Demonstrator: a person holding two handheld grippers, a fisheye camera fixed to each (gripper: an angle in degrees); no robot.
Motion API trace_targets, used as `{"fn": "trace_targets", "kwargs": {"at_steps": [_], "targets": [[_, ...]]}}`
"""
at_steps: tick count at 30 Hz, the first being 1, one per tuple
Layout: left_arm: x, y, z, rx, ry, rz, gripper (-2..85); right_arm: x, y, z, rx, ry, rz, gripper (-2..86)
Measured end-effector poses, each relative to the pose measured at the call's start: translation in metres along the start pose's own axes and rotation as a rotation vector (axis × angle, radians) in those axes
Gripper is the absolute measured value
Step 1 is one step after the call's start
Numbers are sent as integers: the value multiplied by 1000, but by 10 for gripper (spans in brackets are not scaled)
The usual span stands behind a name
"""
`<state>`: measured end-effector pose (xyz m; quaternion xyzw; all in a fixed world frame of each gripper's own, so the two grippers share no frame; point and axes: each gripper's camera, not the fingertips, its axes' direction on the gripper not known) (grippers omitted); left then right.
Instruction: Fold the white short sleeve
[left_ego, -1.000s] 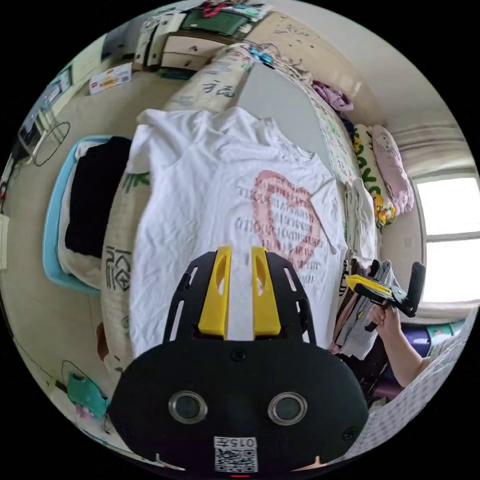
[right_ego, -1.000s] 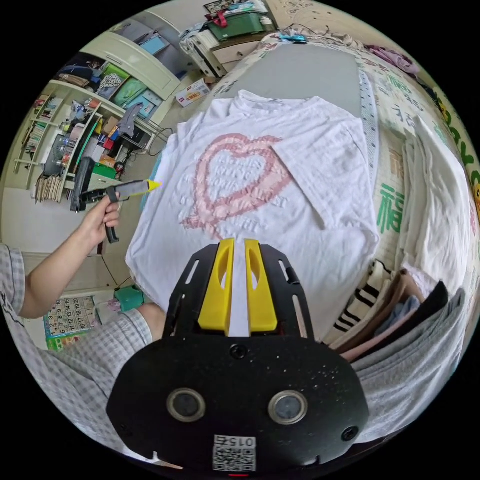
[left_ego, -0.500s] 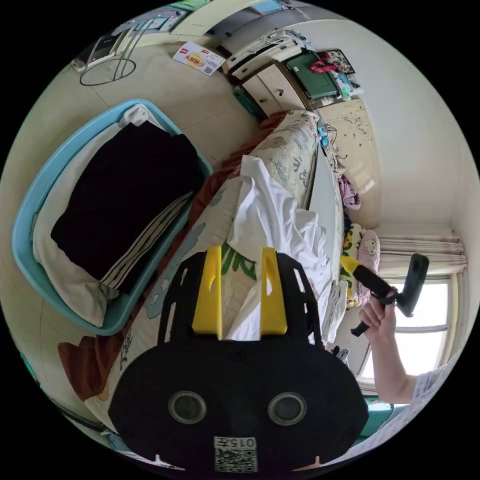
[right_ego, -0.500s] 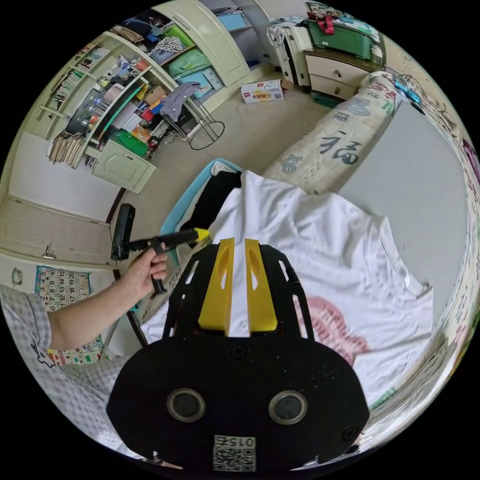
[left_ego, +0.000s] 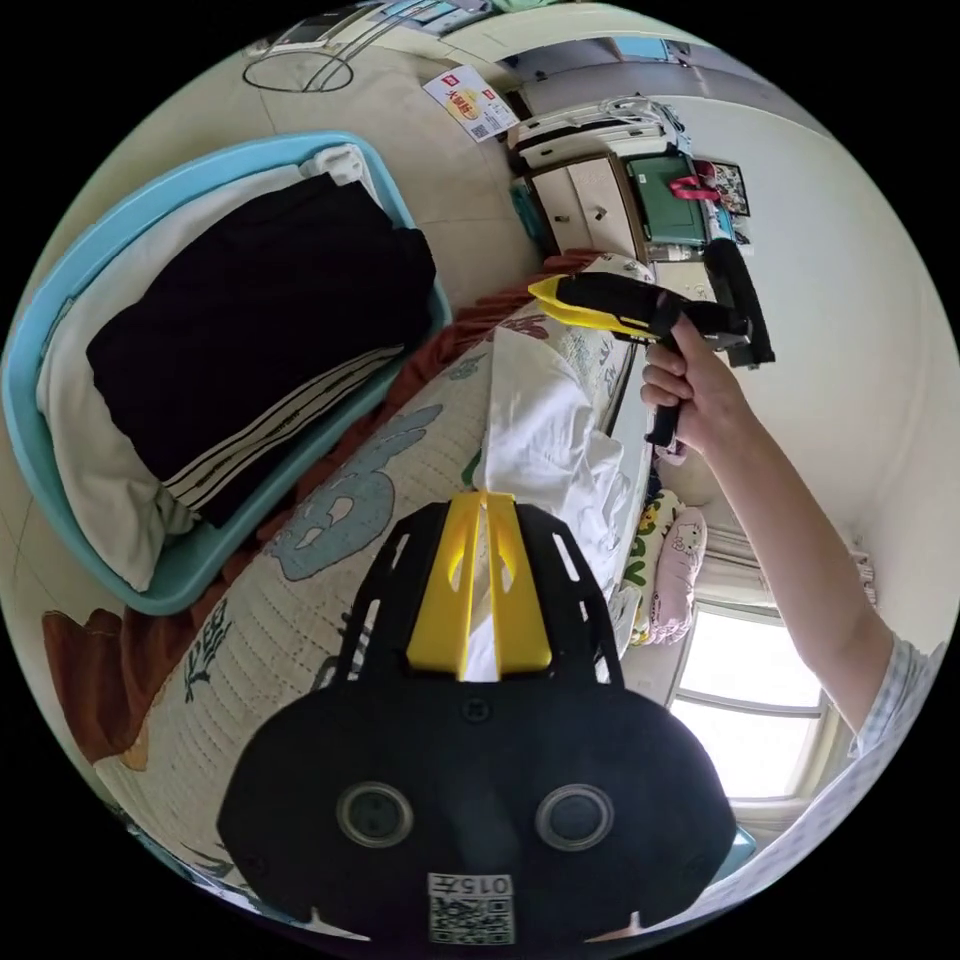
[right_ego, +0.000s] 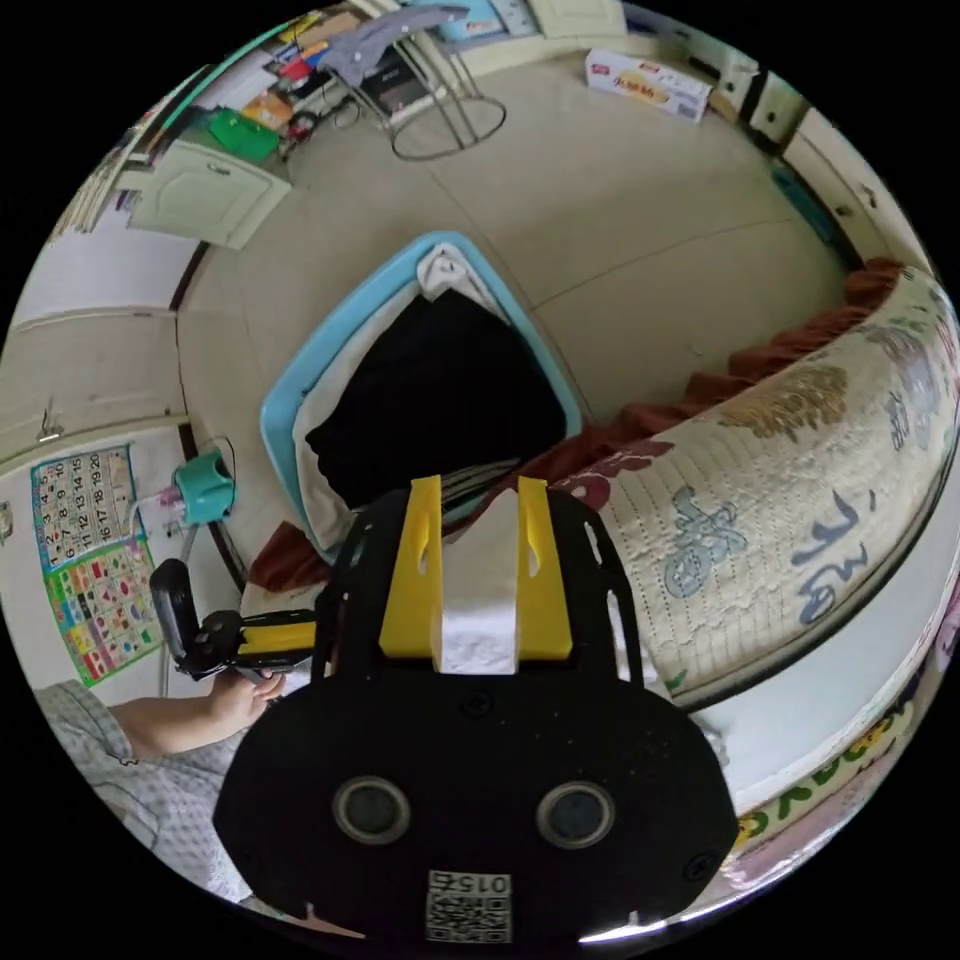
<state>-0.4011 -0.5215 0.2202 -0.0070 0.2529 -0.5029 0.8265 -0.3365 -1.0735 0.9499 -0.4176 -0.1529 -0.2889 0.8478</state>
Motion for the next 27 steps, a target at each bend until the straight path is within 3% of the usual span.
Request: {"fn": "trace_targets", "kwargs": {"at_steps": [4, 9, 17, 22, 27], "targets": [[-9, -6, -4, -6, 20, 6, -5, 6, -28, 32, -180, 106, -65, 111], [-14, -11, -8, -22, 16, 16, -5, 7, -36, 29, -183, 161, -147, 29], [2, -15, -26, 25, 2, 103, -5, 46, 27, -64, 243, 48, -91, -9], [58, 5, -34, 27, -61, 431, -5, 91, 163, -119, 503, -64, 31, -10], [86, 47, -12, -114, -79, 672, -4, 112, 278, -99, 540, -140, 225, -10]]}}
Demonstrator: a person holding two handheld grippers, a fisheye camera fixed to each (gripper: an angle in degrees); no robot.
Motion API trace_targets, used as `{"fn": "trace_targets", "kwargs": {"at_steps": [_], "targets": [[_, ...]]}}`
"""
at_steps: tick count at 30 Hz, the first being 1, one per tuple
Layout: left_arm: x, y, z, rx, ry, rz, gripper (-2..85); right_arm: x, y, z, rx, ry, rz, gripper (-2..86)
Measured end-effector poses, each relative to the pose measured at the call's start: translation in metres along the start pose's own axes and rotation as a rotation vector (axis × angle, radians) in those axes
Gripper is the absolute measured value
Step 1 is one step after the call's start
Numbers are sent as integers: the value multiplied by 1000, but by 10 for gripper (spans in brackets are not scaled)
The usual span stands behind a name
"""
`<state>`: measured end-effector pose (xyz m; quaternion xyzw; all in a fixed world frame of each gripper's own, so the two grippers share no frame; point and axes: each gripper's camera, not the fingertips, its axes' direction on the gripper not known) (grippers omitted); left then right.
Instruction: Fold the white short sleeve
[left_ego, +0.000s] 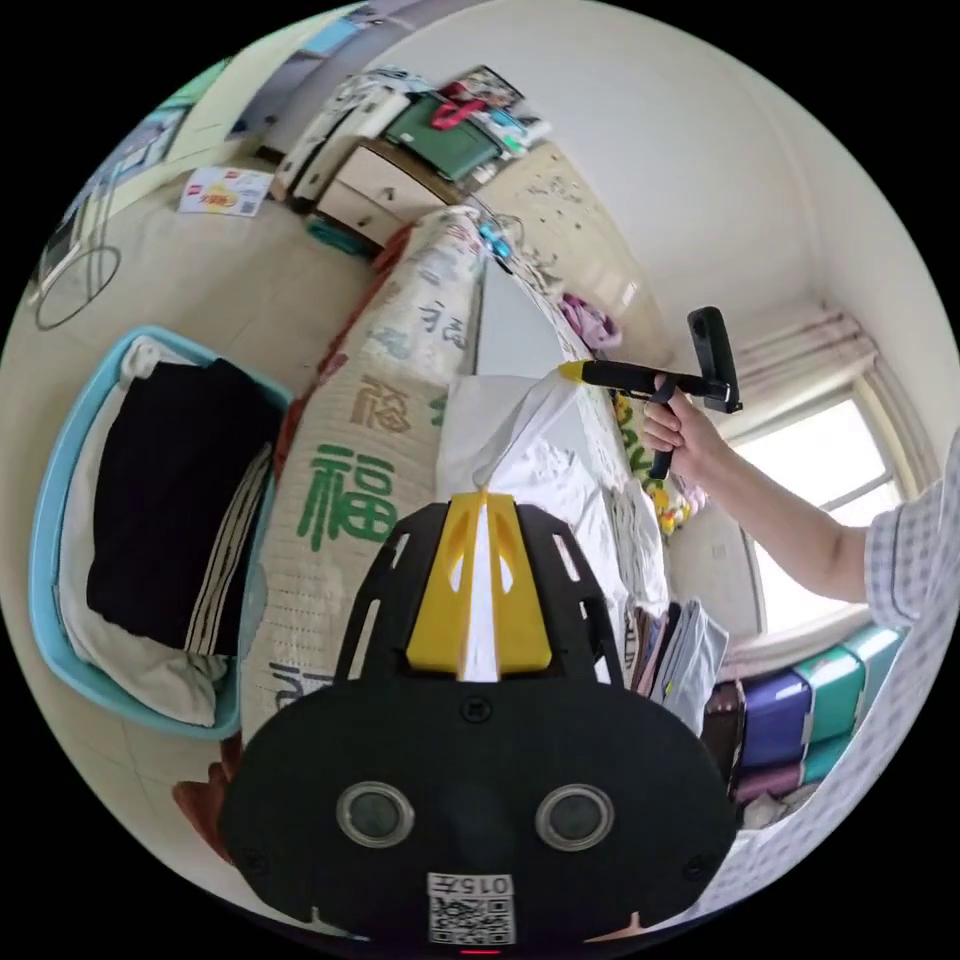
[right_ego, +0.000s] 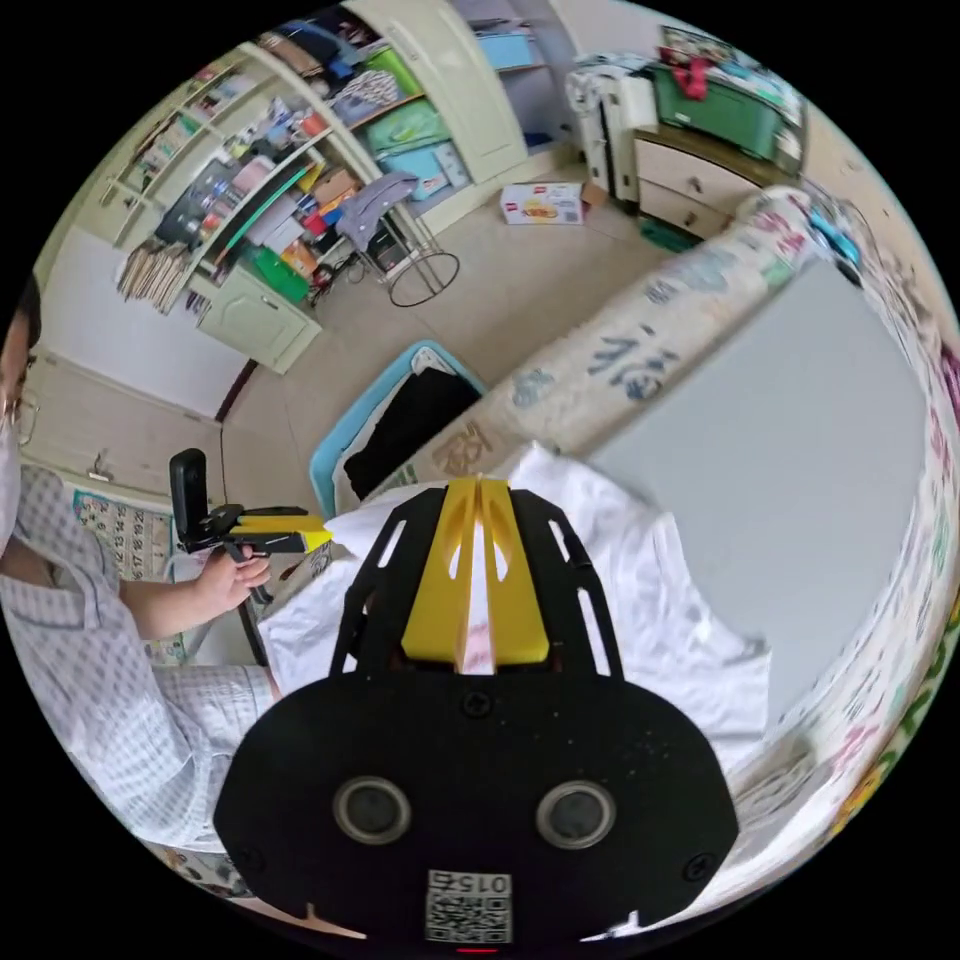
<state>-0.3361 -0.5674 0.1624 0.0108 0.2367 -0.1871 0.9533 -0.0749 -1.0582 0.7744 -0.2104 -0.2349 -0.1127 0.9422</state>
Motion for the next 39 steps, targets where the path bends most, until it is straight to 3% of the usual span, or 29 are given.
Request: {"fn": "trace_targets", "kwargs": {"at_steps": [9, 16, 19, 25, 33, 39], "targets": [[27, 45, 54, -306, -18, 115, 9, 40, 105, 16, -150, 36, 222, 6], [21, 28, 37, -216, -179, 110, 57, 52, 71, -15, -40, 27, 269, 55], [22, 20, 50, -270, -188, 182, 65, 54, 38, -13, 7, -7, 266, 64], [24, 22, 63, -306, -189, 304, 53, 51, -14, 9, -74, -68, 231, 65], [24, 27, 54, -222, -226, 288, -3, 19, -64, -7, -86, 139, 128, -4], [24, 27, 50, -227, -168, 262, 35, 11, -63, -25, -128, 189, 158, 64]]}}
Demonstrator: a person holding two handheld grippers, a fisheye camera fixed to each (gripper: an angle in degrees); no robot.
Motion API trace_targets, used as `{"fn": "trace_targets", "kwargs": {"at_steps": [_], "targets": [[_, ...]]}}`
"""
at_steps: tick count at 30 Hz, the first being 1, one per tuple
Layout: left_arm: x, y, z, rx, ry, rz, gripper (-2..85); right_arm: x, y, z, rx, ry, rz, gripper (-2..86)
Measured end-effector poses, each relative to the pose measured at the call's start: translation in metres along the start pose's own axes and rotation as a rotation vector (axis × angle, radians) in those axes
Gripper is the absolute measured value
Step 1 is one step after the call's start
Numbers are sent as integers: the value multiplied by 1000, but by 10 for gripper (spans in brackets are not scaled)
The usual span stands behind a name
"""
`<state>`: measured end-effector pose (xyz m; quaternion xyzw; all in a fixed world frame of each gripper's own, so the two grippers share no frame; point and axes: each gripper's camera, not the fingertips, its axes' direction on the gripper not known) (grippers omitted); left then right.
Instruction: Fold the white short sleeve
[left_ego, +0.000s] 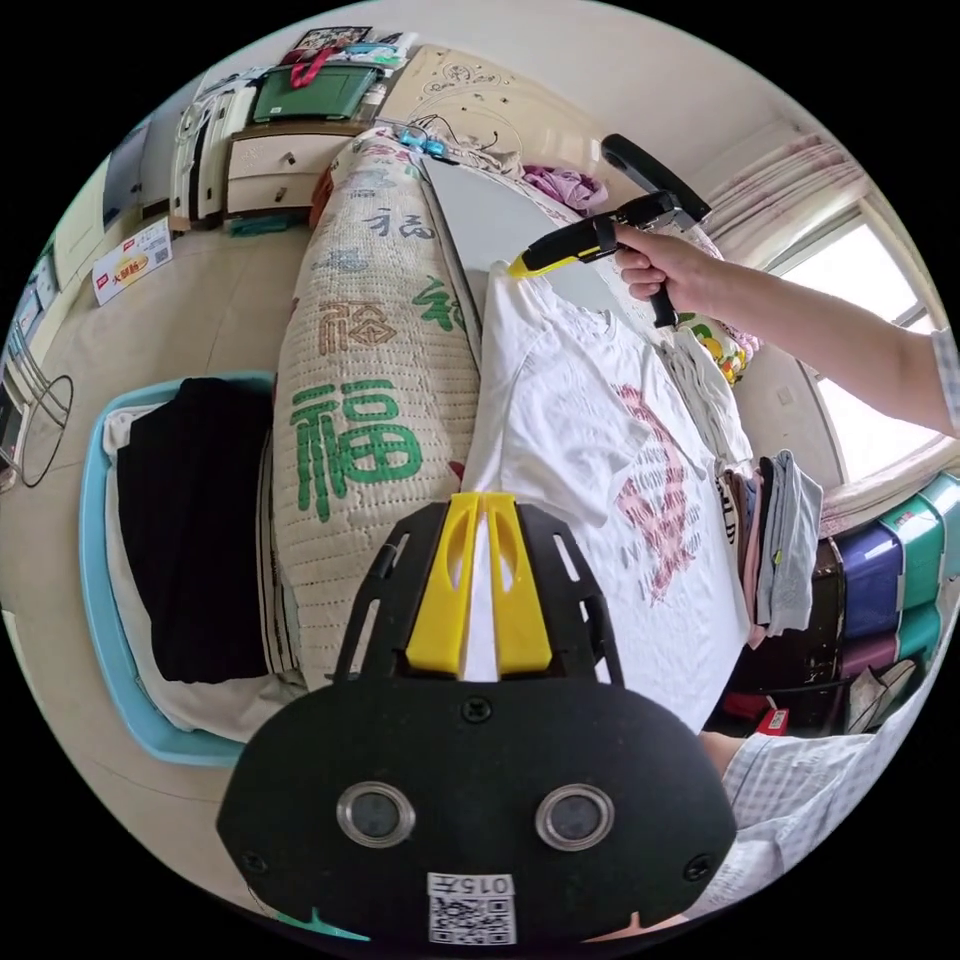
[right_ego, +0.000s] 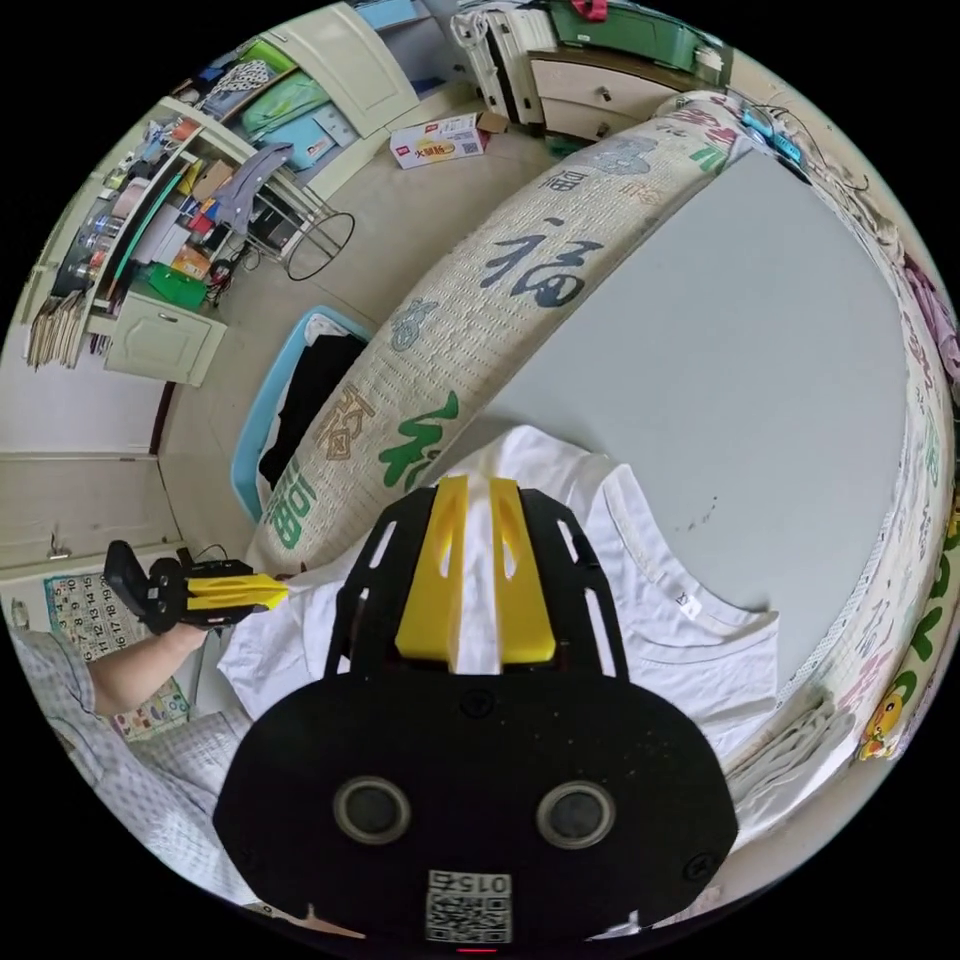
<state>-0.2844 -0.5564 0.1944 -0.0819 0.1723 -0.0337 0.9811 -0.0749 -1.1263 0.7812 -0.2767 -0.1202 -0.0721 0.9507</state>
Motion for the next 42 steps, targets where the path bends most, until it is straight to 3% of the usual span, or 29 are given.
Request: {"fn": "trace_targets", "kwargs": {"at_steps": [5, 10, 17, 23, 29, 34, 42], "targets": [[8, -1, 0, -2, 34, 69, 72, 10, 41, -3, -48, -51, 15, 91], [12, -2, 9, -48, 18, 74, 18, 0, 44, -6, -103, -57, 10, 31], [21, -5, 0, -23, -26, 63, 3, -14, 22, -34, -38, -51, -6, 10], [25, -8, -6, -34, -13, 30, 32, -32, 45, -53, -77, 154, 9, 63], [44, -13, -19, -26, -2, 83, 55, -48, 131, -87, -24, 164, 11, 66], [83, -14, -23, 11, 50, 31, 62, -11, 175, -94, -15, -111, 103, 78], [115, -16, 4, 5, -68, -222, 79, -8, 181, -102, -93, -99, 52, 56]]}}
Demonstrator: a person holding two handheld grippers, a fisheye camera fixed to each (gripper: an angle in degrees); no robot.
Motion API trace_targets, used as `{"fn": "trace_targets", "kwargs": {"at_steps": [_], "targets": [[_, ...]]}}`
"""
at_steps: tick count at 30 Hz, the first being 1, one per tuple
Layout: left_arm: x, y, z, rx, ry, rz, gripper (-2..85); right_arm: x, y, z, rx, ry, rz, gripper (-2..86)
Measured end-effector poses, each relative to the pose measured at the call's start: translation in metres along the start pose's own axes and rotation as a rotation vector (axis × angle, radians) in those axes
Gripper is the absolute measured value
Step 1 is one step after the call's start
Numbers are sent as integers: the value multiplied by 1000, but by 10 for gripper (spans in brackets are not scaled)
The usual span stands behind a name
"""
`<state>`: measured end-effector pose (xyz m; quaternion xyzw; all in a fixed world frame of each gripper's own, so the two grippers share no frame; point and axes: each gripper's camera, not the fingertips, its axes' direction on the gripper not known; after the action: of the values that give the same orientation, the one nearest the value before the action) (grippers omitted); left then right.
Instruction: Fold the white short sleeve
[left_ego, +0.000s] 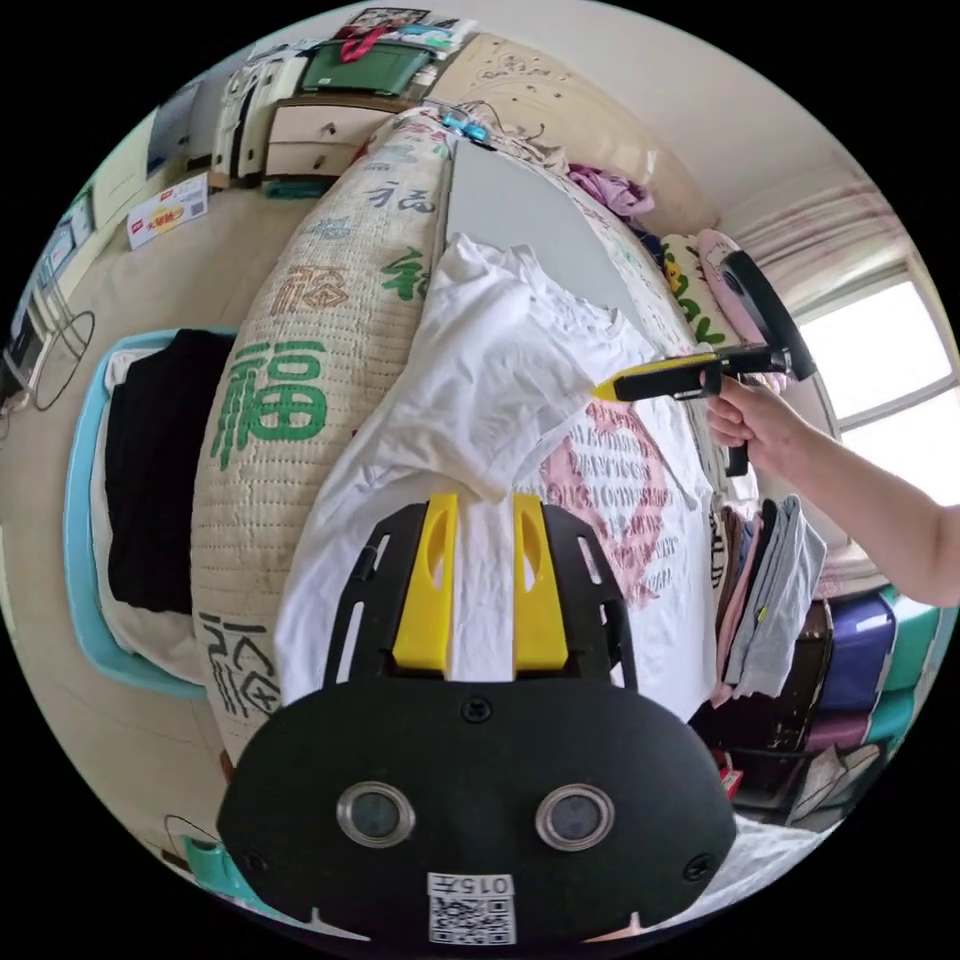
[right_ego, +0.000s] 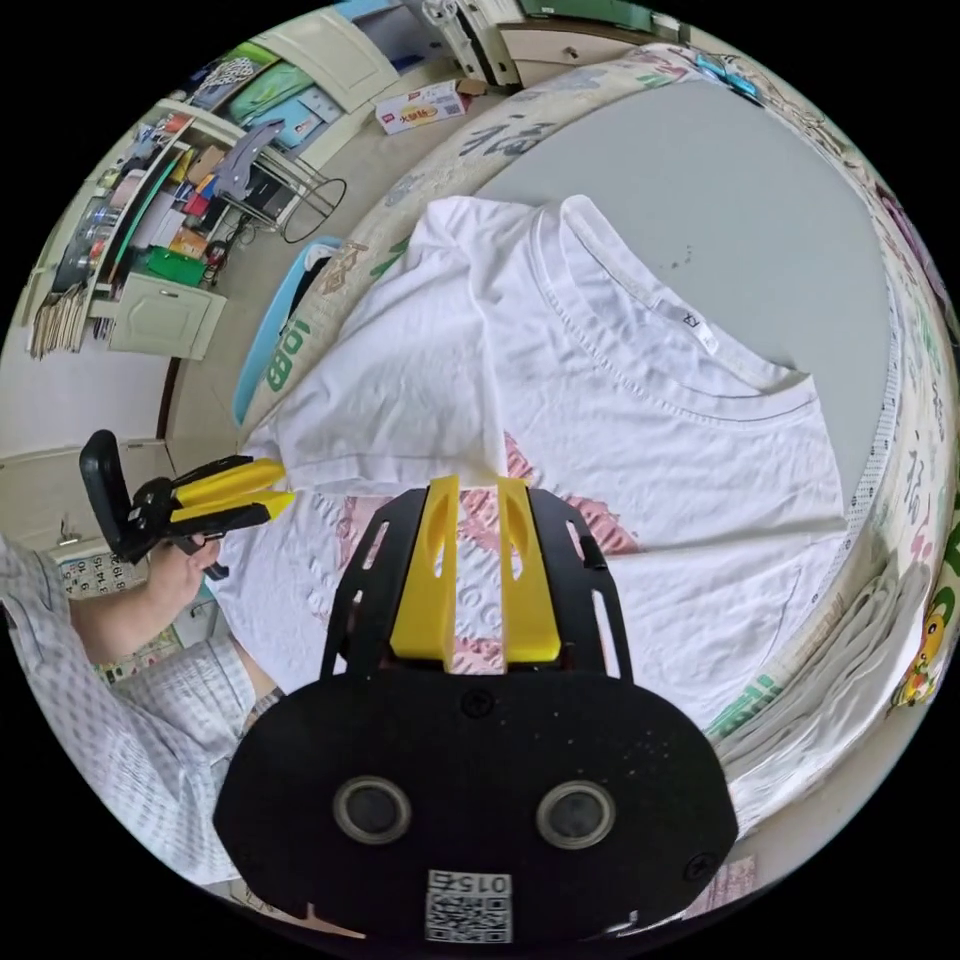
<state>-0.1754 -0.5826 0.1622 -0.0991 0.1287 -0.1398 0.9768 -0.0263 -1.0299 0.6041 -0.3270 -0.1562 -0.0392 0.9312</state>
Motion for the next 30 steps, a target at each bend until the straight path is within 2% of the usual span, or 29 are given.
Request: {"fn": "trace_targets", "kwargs": {"at_steps": [3, 7, 13, 19, 27, 30], "targets": [[11, -3, 1, 3, -36, -12, 64, 6, 5, -15, 41, -58, 10, 10], [25, -1, -5, 13, -53, 22, 9, 16, 18, -33, 55, -64, 65, 5], [36, 1, -7, -6, -31, -14, 12, 10, 31, -44, 22, -158, 33, 60], [51, 0, -10, -23, -48, 2, 9, 4, 48, -53, 27, -127, 22, 1], [73, -1, -14, -65, -89, 35, 12, 5, 72, -65, 30, -128, 45, 11], [78, -1, -32, -51, -108, 86, 36, 21, 93, -82, 100, -172, 134, 38]]}}
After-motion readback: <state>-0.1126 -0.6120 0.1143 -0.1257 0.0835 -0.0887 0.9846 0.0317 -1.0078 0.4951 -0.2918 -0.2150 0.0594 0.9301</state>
